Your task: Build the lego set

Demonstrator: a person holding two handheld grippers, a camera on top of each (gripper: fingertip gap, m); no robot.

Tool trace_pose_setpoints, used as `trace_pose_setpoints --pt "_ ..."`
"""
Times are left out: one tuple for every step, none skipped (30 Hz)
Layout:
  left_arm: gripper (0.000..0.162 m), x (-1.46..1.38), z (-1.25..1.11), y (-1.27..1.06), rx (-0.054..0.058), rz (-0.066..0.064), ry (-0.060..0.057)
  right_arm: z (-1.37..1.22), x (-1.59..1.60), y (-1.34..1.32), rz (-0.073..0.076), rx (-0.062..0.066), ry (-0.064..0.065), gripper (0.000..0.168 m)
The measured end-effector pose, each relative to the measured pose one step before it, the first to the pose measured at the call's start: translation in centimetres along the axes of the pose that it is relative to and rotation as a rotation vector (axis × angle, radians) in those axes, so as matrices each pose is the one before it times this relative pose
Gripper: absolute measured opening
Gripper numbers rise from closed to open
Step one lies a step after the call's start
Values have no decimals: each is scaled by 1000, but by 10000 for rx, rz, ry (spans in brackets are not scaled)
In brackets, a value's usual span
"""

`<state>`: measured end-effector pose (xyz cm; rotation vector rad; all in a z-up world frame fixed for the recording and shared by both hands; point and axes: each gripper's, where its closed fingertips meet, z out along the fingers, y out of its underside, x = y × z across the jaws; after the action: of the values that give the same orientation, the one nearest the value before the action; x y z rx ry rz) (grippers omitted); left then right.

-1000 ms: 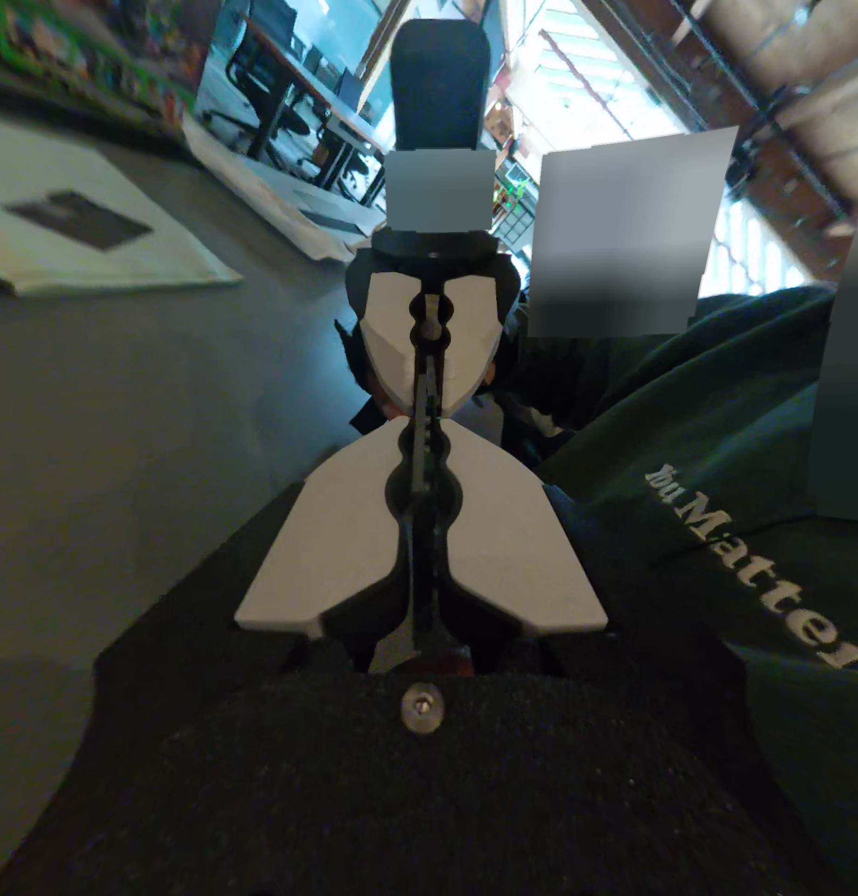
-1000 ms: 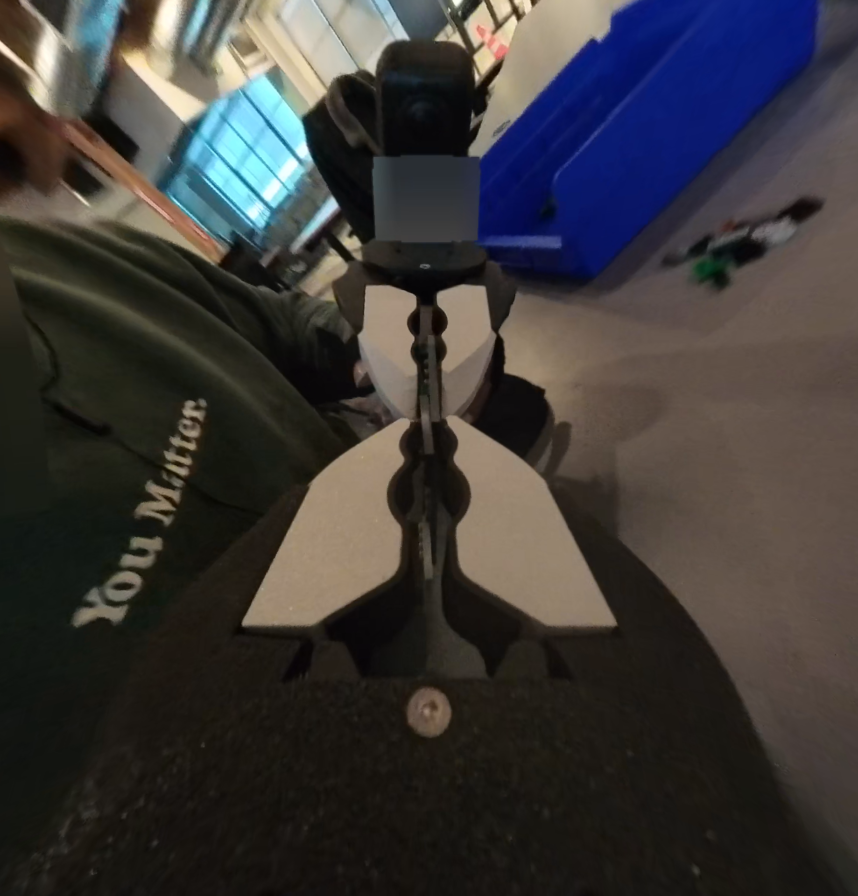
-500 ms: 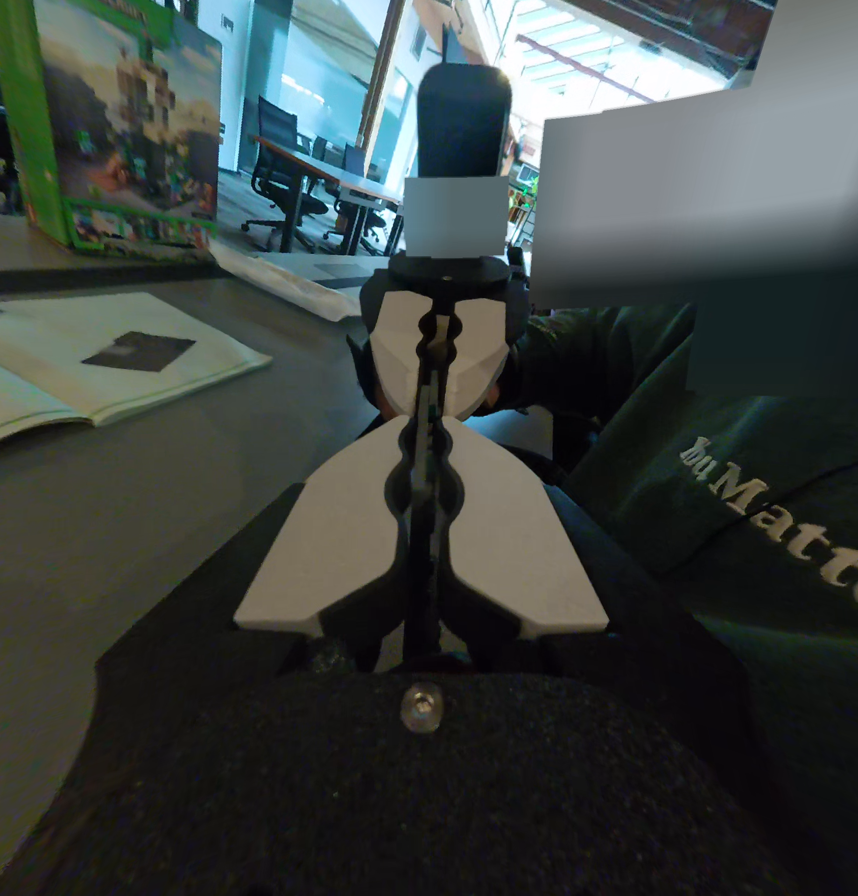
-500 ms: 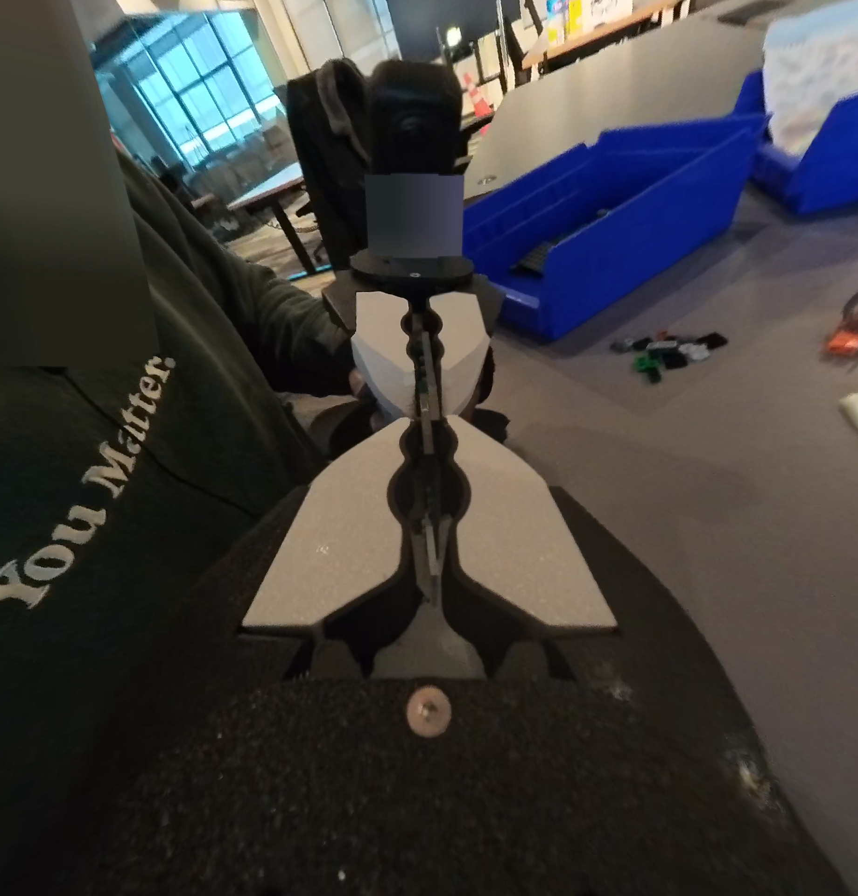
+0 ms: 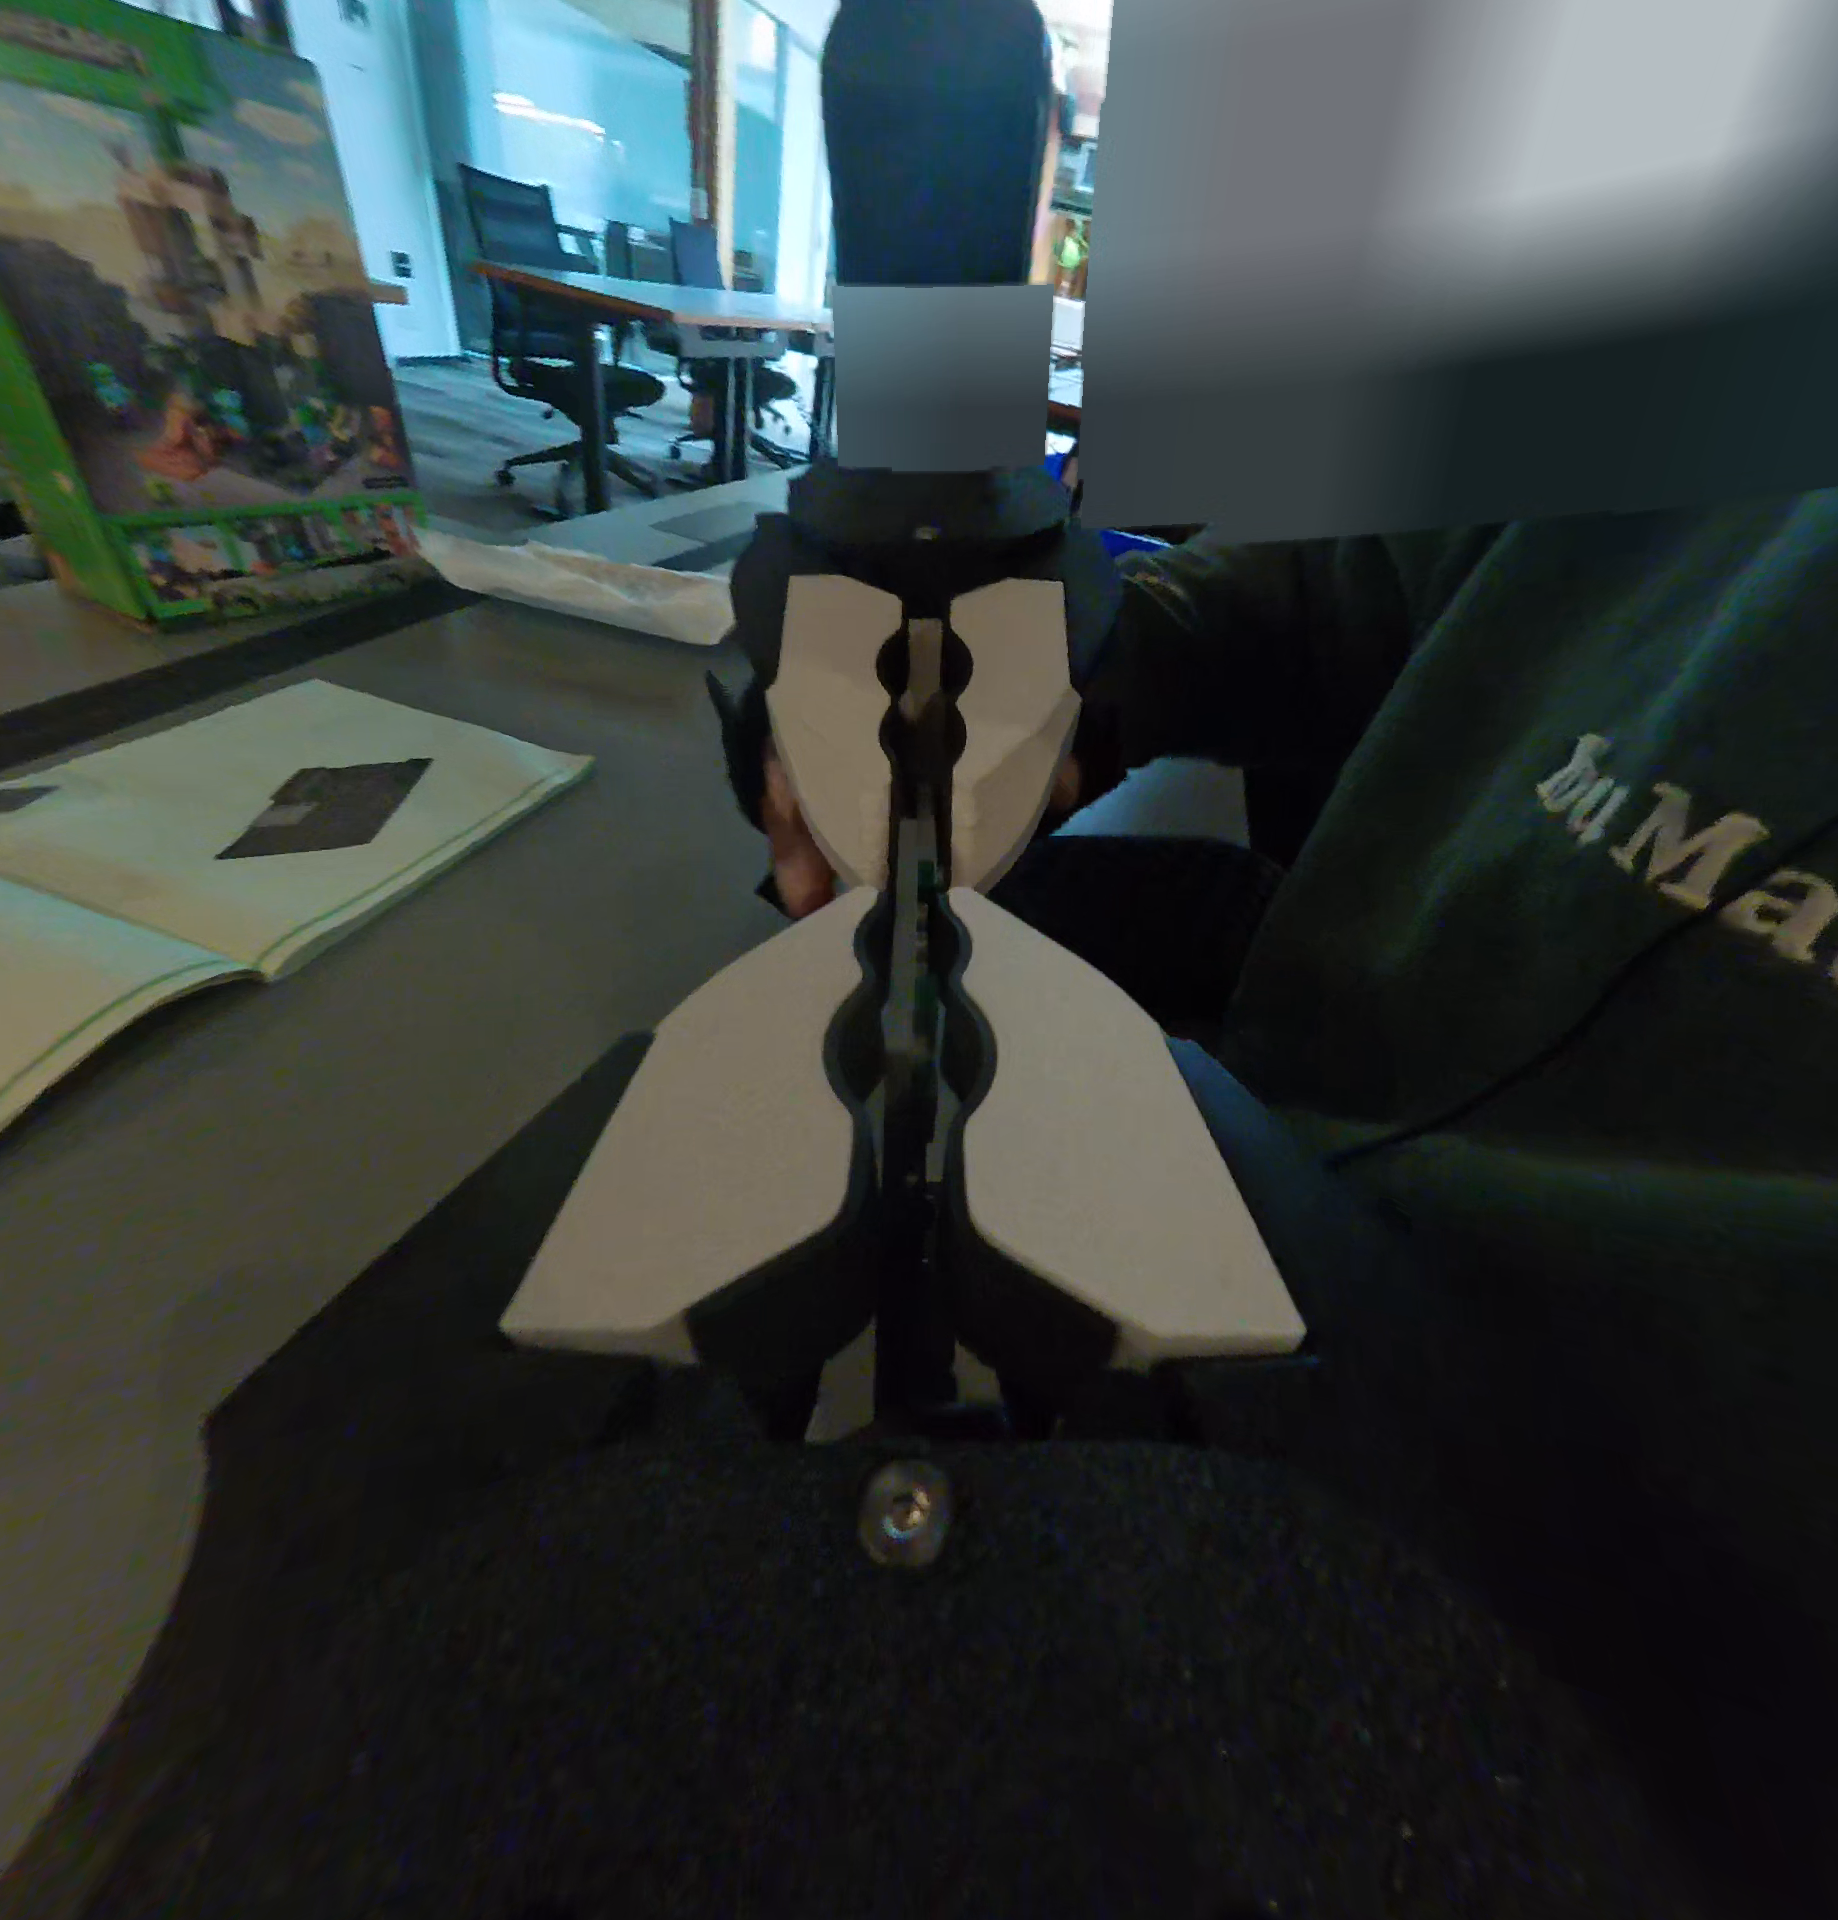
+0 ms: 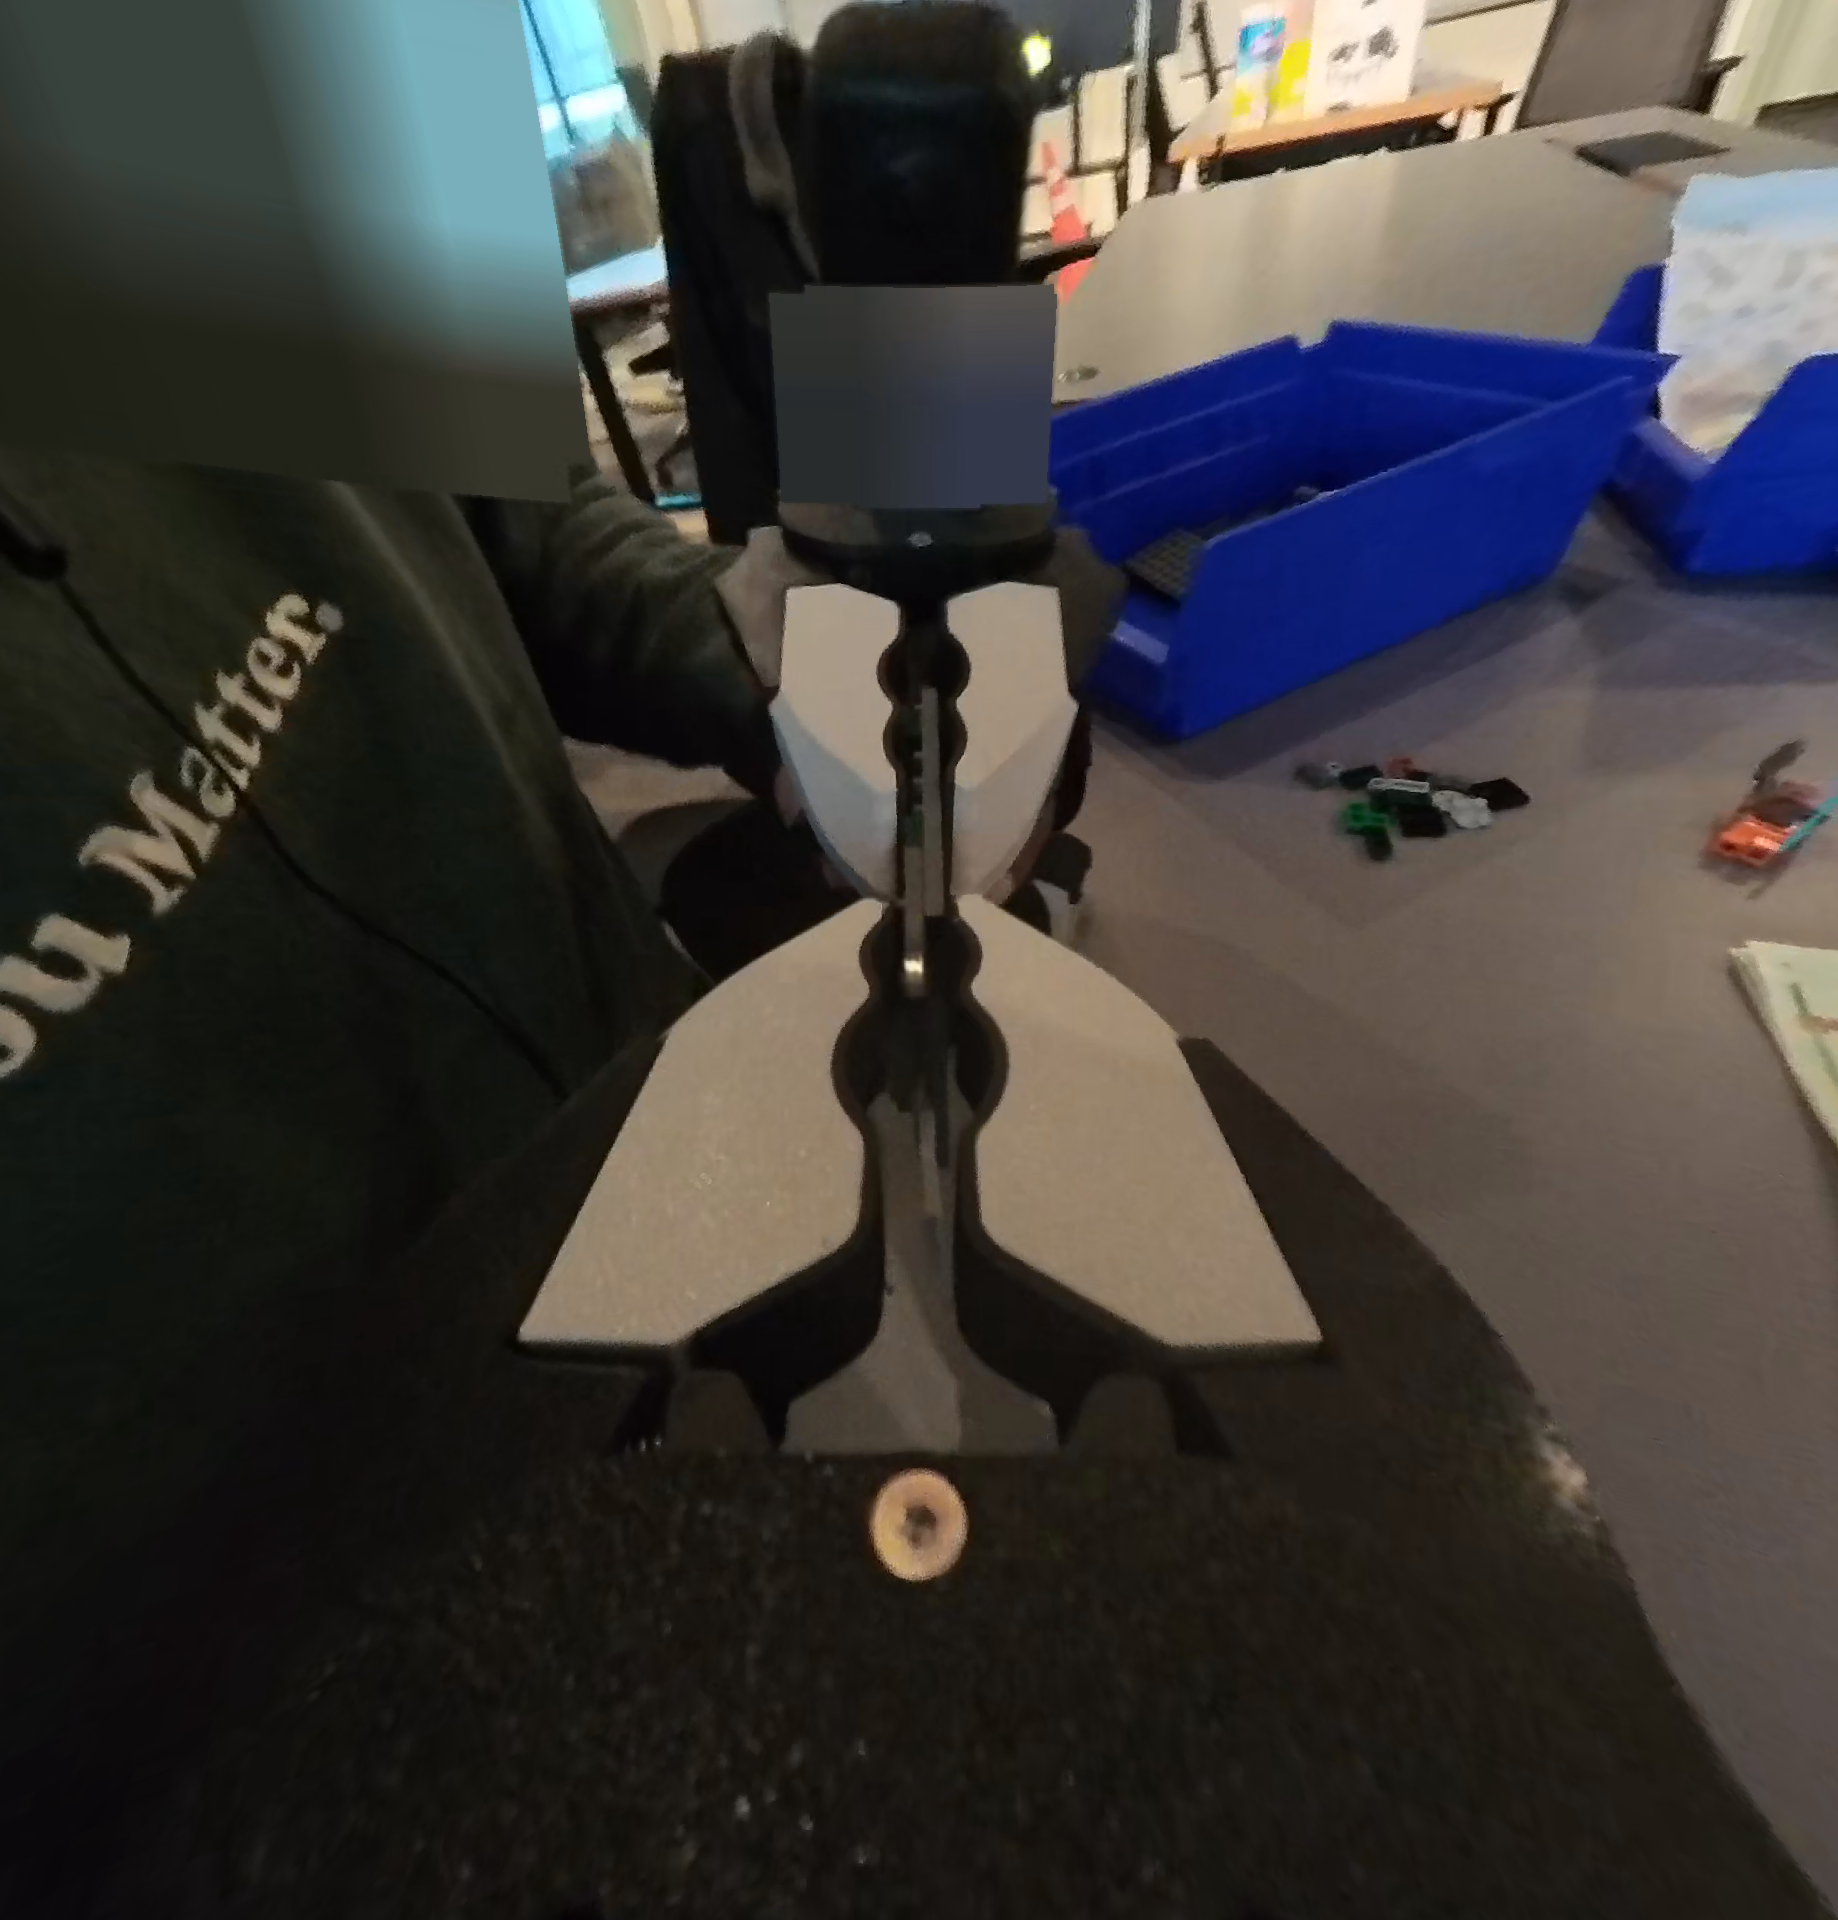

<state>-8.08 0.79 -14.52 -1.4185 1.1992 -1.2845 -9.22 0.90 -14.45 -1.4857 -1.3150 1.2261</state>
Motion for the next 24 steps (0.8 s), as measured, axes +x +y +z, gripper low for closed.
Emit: trace_pose_setpoints --pt "7 -39 129 163 -59 64 34 -40 87 -47 74 74 -5 9" --pt "7 -159 113 157 -19 49 -22 -50 101 70 126 7 -17 7" --pt "7 -55 86 131 -12 -64 94 -18 102 274 91 -159 -16 7" --pt "6 -84 110 254 -150 -21 -3 -21 123 257 -8 -189 45 6" --pt "6 -154 50 61 4 142 -140 -21 95 80 -68 -68 75 6" --pt "6 -12 7 -16 45 21 -40 6 -29 16 -68 -27 20 6" --pt "6 118 -2 -25 69 -157 107 17 -95 7 -85 -43 2 6" --pt "6 113 -30 -4 60 -226 153 31 -49 -9 -135 -54 51 6" --pt "6 1 -50 -37 54 -133 33 25 21 -29 -130 -26 67 6" --pt "7 -34 -58 -64 22 102 -80 17 16 -27 -48 4 3 6" --pt "12 -46 -63 -109 37 238 -166 20 16 -28 1 26 -12 6" --pt "13 -1 -23 -36 -38 277 -125 23 5 17 -25 17 -7 6" --pt "11 152 9 64 -95 208 7 22 -65 24 -42 15 -46 6" --pt "7 -84 -16 8 -49 128 -108 22 -74 8 -21 9 -56 6" --pt "6 87 -28 20 -41 163 30 20 -35 -2 -68 -30 8 6" --pt "6 -19 0 10 -24 24 -11 -1 2 17 -147 -64 57 6" --pt "7 -3 33 41 -16 -21 25 -38 9 0 -54 -44 5 6" --pt "7 18 46 -46 56 -115 53 -59 -3 -3 93 14 -59 6" --pt "7 -12 71 18 -5 -135 57 -55 24 77 83 -3 -41 6" --pt "7 -48 83 121 -28 -36 29 -21 49 132 15 -44 8 6" --pt "7 -63 69 120 38 1 0 -22 34 106 36 -38 11 6" --pt "7 13 44 48 101 -101 57 -18 -24 63 74 -23 -35 6" --pt "7 49 60 37 77 -87 66 -39 -35 70 71 -44 -43 6" --pt "7 9 72 77 4 0 17 -54 -41 60 37 -65 -39 6"
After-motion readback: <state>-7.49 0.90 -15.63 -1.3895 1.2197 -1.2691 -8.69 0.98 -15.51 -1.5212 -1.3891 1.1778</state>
